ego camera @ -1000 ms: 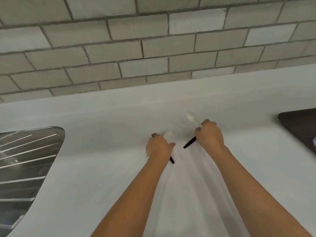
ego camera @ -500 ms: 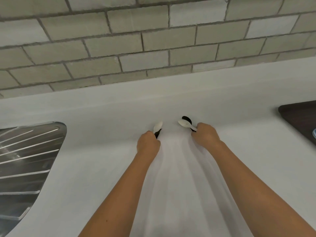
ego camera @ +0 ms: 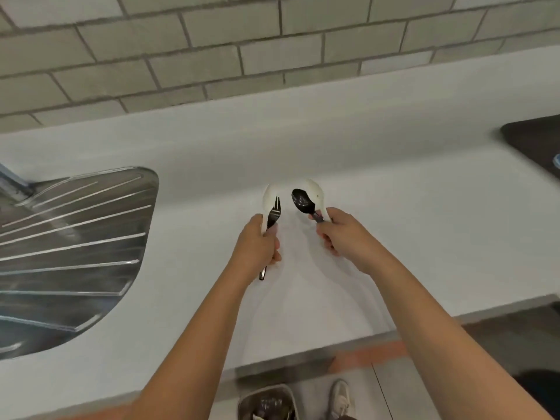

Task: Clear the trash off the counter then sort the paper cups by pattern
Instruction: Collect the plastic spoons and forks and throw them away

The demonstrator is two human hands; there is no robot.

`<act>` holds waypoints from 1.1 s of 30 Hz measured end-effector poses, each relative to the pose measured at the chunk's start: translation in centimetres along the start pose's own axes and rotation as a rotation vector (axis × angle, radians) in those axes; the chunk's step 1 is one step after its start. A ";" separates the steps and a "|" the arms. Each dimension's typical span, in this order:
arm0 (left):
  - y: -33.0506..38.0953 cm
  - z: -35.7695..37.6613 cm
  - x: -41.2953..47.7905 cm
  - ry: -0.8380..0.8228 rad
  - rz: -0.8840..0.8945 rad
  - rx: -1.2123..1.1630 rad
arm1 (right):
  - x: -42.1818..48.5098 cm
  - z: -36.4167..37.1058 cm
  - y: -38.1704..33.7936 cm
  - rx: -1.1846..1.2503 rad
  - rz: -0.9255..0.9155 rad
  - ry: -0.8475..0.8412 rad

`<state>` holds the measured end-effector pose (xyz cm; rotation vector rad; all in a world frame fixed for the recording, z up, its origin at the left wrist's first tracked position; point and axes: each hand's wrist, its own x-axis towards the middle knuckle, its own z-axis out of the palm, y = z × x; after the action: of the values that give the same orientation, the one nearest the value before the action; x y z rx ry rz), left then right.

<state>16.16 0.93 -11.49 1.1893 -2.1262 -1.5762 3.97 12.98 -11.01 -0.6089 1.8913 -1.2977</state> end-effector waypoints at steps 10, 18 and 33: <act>-10.3 -7.2 -16.7 -0.366 -0.005 -0.398 | -15.0 12.7 6.0 0.250 -0.211 -0.037; -19.7 -8.5 -20.9 -0.455 -0.026 -0.104 | -18.4 17.9 13.1 0.248 -0.031 -0.148; -38.3 1.4 -14.5 -0.438 -0.703 0.223 | -14.2 26.5 34.3 -0.073 0.781 0.029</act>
<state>42.30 8.99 -42.02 1.9840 -2.3308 -2.0708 34.57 21.04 -43.85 0.1328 1.9091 -0.7262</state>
